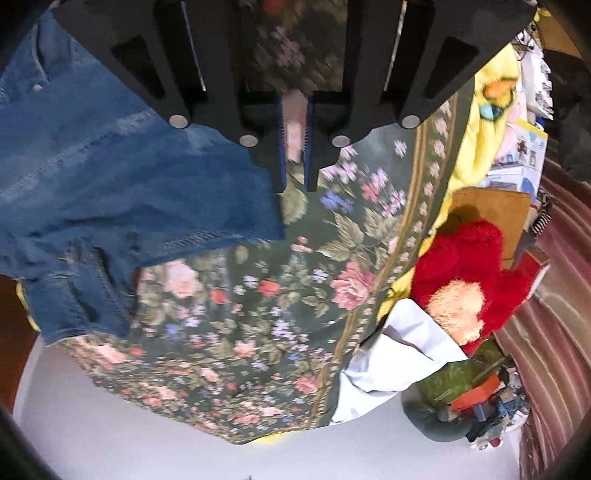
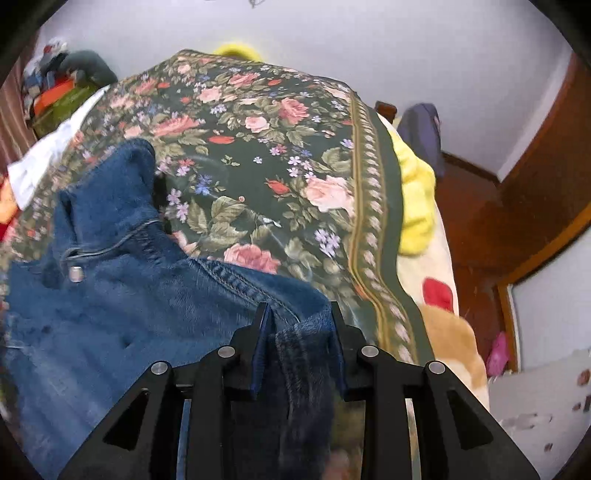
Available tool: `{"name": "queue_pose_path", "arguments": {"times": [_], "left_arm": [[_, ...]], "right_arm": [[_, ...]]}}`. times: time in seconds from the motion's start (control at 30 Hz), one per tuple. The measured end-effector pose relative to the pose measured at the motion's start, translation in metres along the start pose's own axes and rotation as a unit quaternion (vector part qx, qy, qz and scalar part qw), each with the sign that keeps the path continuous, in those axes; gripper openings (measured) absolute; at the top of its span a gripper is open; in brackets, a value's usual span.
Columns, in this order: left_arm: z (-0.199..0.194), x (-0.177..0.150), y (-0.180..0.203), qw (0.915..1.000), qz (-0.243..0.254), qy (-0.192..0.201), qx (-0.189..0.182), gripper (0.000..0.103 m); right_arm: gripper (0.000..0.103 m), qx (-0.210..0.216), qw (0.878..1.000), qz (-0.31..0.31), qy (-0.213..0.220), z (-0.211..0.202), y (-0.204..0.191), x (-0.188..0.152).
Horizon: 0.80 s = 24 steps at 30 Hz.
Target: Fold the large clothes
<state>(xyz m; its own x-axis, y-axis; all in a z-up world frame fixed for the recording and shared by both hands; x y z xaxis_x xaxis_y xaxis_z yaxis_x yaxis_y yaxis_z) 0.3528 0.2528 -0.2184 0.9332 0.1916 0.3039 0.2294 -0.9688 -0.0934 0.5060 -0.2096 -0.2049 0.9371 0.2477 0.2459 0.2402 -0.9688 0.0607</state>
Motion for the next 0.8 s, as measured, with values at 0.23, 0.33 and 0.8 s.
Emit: {"name": "queue_pose_path", "arguments": {"times": [0.23,0.33,0.8], "left_arm": [[-0.051,-0.038,0.016,0.9992,0.028,0.027,-0.011,0.033],[-0.072,-0.056,0.015,0.9986,0.032,0.041,-0.012,0.04],[-0.071,-0.165,0.007,0.9979,0.003,-0.023,-0.061,0.085]], "right_arm": [[0.025,0.039,0.999,-0.013,0.035,-0.084,0.006,-0.049],[0.025,0.031,0.997,-0.029,0.065,-0.124,0.001,-0.085],[0.031,0.052,0.998,-0.018,0.026,-0.139,0.007,-0.245]]}}
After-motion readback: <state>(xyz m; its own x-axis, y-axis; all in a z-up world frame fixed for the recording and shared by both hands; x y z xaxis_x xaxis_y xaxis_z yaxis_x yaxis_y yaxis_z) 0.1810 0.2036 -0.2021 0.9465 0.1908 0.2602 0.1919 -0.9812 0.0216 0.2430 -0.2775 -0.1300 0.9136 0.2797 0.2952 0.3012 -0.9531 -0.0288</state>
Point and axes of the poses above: each gripper's, at about its wrist camera, not at the fingertips, and z roughly the way its jaws point, y to its right, x to its top, the point moved 1 cm from there along z, roughly the way its jaws point, and after that the axes turned 15 degrees about -y, right-handed, at the moved point
